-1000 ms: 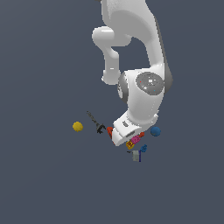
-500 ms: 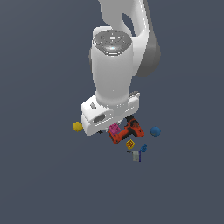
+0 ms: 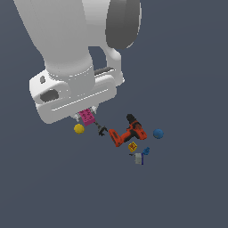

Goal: Pick up a designated object from a clutter of objects.

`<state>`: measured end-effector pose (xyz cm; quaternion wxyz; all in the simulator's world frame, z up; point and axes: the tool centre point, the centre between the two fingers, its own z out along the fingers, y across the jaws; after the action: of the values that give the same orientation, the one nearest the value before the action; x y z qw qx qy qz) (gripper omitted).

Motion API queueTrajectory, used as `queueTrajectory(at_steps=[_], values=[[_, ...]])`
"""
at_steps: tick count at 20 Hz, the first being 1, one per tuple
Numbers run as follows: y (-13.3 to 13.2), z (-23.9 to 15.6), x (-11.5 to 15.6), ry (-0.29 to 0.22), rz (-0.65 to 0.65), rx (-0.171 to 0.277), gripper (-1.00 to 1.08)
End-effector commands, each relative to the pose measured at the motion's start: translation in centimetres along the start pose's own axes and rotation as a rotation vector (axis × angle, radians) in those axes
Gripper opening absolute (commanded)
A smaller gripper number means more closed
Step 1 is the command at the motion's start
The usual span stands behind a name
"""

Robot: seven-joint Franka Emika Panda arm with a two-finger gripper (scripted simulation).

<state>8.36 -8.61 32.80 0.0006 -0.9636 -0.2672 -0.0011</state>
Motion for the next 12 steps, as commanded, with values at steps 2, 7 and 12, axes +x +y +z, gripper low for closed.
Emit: queueTrajectory(at_steps=[2, 7, 12], values=[[2.2, -2.4, -1.1, -0.001, -0.001, 0.000, -1.00], [4.3, -4.6, -1.9, -0.002, -0.001, 0.000, -1.00], [5.4, -5.8, -2.4, -0.002, 0.000, -0.001, -1.00]])
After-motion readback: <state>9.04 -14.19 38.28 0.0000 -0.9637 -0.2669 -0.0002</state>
